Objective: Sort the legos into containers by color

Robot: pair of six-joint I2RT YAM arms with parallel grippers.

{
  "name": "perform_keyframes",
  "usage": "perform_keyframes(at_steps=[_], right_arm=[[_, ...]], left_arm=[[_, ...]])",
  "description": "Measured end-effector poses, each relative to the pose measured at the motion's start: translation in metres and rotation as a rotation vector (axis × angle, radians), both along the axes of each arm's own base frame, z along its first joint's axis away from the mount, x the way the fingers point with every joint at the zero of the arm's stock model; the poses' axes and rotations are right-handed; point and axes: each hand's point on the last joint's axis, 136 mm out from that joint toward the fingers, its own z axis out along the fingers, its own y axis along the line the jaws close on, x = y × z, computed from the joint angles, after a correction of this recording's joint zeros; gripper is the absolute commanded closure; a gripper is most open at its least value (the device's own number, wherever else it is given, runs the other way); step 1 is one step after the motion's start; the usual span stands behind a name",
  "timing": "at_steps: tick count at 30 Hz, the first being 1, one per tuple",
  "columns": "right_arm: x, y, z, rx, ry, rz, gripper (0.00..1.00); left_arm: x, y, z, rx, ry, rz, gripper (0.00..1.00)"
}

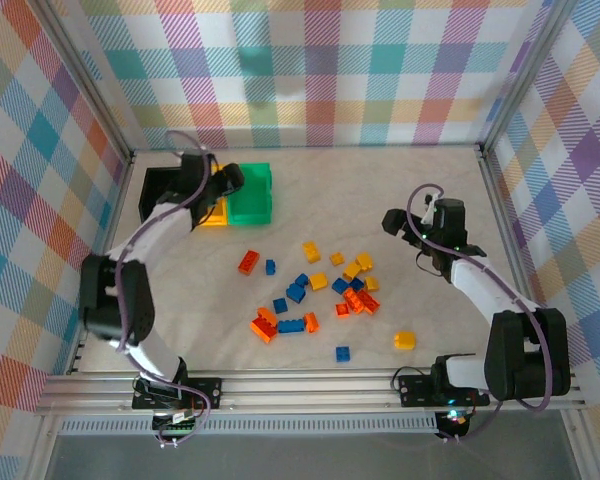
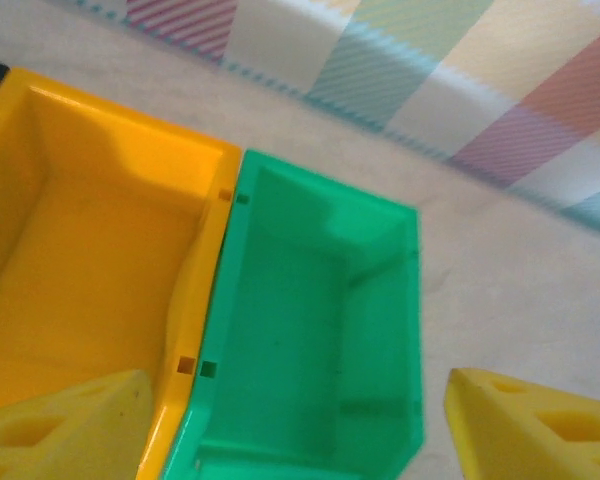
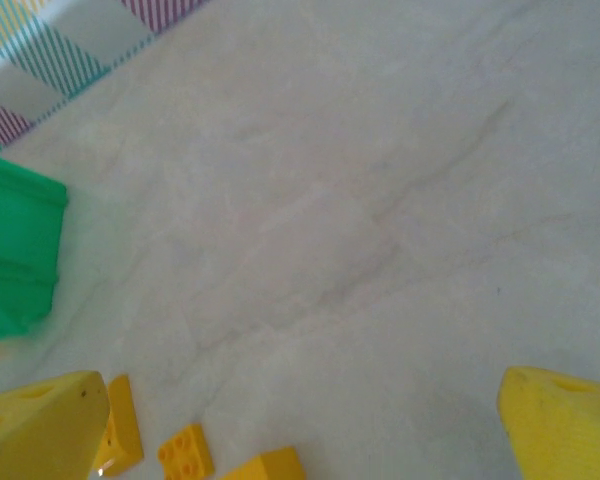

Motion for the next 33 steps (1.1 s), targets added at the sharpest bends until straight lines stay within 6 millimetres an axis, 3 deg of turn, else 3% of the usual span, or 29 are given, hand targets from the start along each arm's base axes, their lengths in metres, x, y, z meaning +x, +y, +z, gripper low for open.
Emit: perform_keyframes(at_steps=[3,8,15,21,30,33], right_arm=[[-0.006,0.003,-0.007,-0.008,0.034,0.015,0.0],[-0.015,0.005,-0.007,-0.034,0.049,0.033,0.0],[-0.021,0.003,0.005,-0.055,0.023,0.033,0.01],[-0.025,0.0,0.012,-0.066,0.008,0.029,0.02],[-0.025,-0.003,0.011,-0.077,0.014,0.008,0.01],[-0.025,-0.005,0.012,-0.079,0.013,-0.005,0.0]], left_arm=[[0.013,-0.002,-0.028,0.125,0.093,0.008,0.28],[0.021,0.017,-0.067,0.296,0.221,0.058,0.33],[0.036,0.024,-0.09,0.39,0.289,0.065,0.52],[0.039,0.017,-0.104,0.439,0.321,0.026,0.7],[0.037,-0.018,-0.103,0.422,0.298,-0.028,1.0],[0.03,-0.047,-0.101,0.415,0.293,-0.079,1.0]])
